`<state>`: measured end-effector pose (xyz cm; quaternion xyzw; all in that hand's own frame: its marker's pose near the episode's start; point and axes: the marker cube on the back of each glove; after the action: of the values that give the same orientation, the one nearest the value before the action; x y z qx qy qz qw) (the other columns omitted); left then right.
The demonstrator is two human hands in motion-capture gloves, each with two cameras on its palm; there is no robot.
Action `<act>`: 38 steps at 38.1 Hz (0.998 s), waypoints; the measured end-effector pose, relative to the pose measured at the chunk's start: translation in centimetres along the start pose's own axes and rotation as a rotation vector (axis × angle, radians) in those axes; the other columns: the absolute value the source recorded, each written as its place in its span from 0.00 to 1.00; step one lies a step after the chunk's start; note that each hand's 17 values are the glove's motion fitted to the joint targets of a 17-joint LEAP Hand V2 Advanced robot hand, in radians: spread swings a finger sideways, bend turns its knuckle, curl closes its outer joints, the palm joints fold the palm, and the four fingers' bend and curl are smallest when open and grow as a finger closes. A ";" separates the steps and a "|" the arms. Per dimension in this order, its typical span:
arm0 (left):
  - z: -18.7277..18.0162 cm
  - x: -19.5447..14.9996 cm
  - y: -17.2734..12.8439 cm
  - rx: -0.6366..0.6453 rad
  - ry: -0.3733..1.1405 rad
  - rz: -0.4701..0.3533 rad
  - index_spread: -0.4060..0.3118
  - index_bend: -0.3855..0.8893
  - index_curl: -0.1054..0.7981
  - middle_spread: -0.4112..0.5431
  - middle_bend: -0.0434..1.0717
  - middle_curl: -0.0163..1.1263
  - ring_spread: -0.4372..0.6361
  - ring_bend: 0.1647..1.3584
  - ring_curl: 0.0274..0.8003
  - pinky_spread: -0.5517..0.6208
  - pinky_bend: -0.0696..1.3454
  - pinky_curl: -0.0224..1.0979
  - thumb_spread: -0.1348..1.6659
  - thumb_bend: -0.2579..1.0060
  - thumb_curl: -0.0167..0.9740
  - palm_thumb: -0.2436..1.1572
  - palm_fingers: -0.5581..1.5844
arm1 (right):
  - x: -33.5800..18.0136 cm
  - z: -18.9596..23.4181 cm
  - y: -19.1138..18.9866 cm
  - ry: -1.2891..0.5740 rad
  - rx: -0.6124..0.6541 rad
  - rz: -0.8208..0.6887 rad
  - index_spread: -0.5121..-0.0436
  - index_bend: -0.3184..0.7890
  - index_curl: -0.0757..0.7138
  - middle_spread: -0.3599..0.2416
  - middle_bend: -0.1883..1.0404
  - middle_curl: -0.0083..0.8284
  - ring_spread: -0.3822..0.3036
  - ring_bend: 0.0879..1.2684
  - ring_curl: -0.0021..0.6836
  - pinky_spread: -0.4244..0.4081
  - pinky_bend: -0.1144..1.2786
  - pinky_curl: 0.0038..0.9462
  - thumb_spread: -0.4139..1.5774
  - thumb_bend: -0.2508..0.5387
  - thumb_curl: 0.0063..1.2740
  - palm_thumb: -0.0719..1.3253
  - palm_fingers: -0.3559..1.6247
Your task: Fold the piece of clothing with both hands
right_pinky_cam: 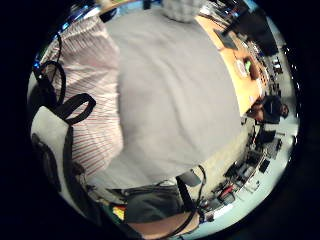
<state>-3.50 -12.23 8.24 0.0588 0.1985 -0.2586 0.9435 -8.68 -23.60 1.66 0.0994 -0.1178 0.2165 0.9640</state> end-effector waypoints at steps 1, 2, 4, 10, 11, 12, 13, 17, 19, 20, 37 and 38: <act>-0.3 -0.2 0.0 0.016 0.007 0.001 0.51 0.44 0.48 0.59 0.20 0.25 0.73 0.35 0.36 0.82 0.30 0.31 0.75 0.20 0.21 0.22 0.31 | -0.8 0.8 -0.8 0.004 0.039 -0.026 0.67 0.43 0.55 0.34 0.50 0.65 0.24 0.51 0.73 0.17 0.63 0.49 0.63 0.38 0.36 0.79 0.83; -0.6 -0.5 0.0 0.030 0.014 0.000 0.51 0.44 0.48 0.59 0.20 0.25 0.72 0.34 0.37 0.81 0.30 0.32 0.75 0.20 0.21 0.22 0.31 | -1.8 1.5 -0.8 0.006 0.051 -0.047 0.67 0.43 0.55 0.34 0.50 0.65 0.24 0.51 0.73 0.18 0.63 0.49 0.62 0.37 0.37 0.79 0.83; -1.3 -1.3 0.2 0.066 0.021 -0.014 0.51 0.45 0.49 0.58 0.20 0.25 0.71 0.34 0.36 0.81 0.29 0.31 0.77 0.20 0.21 0.22 0.34 | -4.7 3.2 1.2 0.013 0.026 -0.085 0.67 0.42 0.55 0.34 0.50 0.65 0.24 0.51 0.73 0.17 0.64 0.50 0.60 0.35 0.38 0.79 0.83; -3.1 -4.2 0.5 0.167 0.028 -0.057 0.51 0.47 0.51 0.57 0.19 0.26 0.67 0.33 0.35 0.78 0.27 0.31 0.80 0.20 0.20 0.23 0.37 | -12.3 8.1 10.7 0.039 -0.107 -0.148 0.66 0.41 0.56 0.34 0.51 0.66 0.24 0.52 0.74 0.18 0.64 0.50 0.57 0.31 0.41 0.81 0.82; -3.3 -4.6 0.5 0.180 0.028 -0.060 0.51 0.46 0.52 0.56 0.19 0.26 0.67 0.33 0.36 0.77 0.27 0.31 0.81 0.20 0.20 0.23 0.38 | -13.1 8.7 11.9 0.041 -0.120 -0.153 0.66 0.41 0.56 0.34 0.52 0.66 0.24 0.52 0.74 0.18 0.65 0.50 0.56 0.30 0.41 0.81 0.82; -3.6 -4.9 0.5 0.192 0.030 -0.058 0.51 0.46 0.52 0.56 0.19 0.26 0.67 0.33 0.35 0.77 0.26 0.31 0.81 0.20 0.20 0.23 0.38 | -13.8 9.3 12.8 0.041 -0.127 -0.157 0.66 0.39 0.55 0.34 0.52 0.66 0.24 0.53 0.74 0.18 0.65 0.51 0.56 0.29 0.42 0.80 0.82; -3.7 -5.1 0.5 0.200 0.034 -0.055 0.51 0.46 0.52 0.56 0.19 0.26 0.66 0.33 0.35 0.77 0.26 0.31 0.81 0.20 0.20 0.23 0.38 | -14.2 9.9 13.3 0.036 -0.132 -0.160 0.66 0.36 0.53 0.35 0.52 0.66 0.24 0.53 0.74 0.17 0.66 0.51 0.56 0.29 0.42 0.80 0.81; -4.4 -6.0 0.8 0.208 0.054 -0.049 0.51 0.45 0.53 0.56 0.19 0.26 0.65 0.32 0.35 0.76 0.25 0.31 0.83 0.20 0.19 0.23 0.39 | -14.7 11.1 14.1 -0.021 -0.186 -0.140 0.66 0.35 0.50 0.37 0.49 0.65 0.25 0.53 0.73 0.17 0.67 0.51 0.56 0.27 0.43 0.78 0.78; -4.8 -6.5 0.8 0.218 0.060 -0.057 0.51 0.46 0.54 0.55 0.18 0.26 0.64 0.32 0.35 0.75 0.25 0.31 0.84 0.20 0.19 0.22 0.39 | -14.6 11.2 14.5 -0.082 -0.250 -0.136 0.66 0.34 0.48 0.39 0.47 0.63 0.25 0.53 0.73 0.16 0.68 0.50 0.57 0.26 0.43 0.75 0.76; -5.0 -6.7 0.9 0.226 0.064 -0.061 0.51 0.46 0.54 0.55 0.18 0.26 0.64 0.31 0.35 0.75 0.25 0.31 0.84 0.20 0.19 0.22 0.39 | -14.6 11.0 14.6 -0.125 -0.279 -0.147 0.67 0.33 0.47 0.40 0.46 0.63 0.25 0.54 0.72 0.16 0.68 0.50 0.59 0.27 0.42 0.75 0.76; -6.3 -5.8 2.5 0.132 0.030 -0.035 0.50 0.45 0.56 0.55 0.18 0.26 0.62 0.30 0.35 0.73 0.22 0.31 0.86 0.20 0.18 0.20 0.41 | 0.2 -3.7 5.2 -0.363 0.063 -0.246 0.74 0.37 0.41 0.50 0.41 0.59 0.35 0.47 0.65 0.27 0.56 0.43 0.81 0.31 0.37 0.69 0.75; -6.4 -5.8 2.6 0.109 0.021 -0.033 0.50 0.45 0.56 0.55 0.18 0.26 0.62 0.30 0.35 0.73 0.22 0.31 0.86 0.20 0.18 0.20 0.41 | 1.1 -3.8 5.0 -0.353 0.068 -0.239 0.74 0.37 0.41 0.50 0.41 0.58 0.35 0.46 0.65 0.28 0.56 0.43 0.82 0.31 0.37 0.69 0.75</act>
<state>-8.89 -5.94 4.77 0.1094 0.1949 -0.2840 0.9324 -9.24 -17.84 -0.98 0.1816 -0.2648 0.0838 0.9433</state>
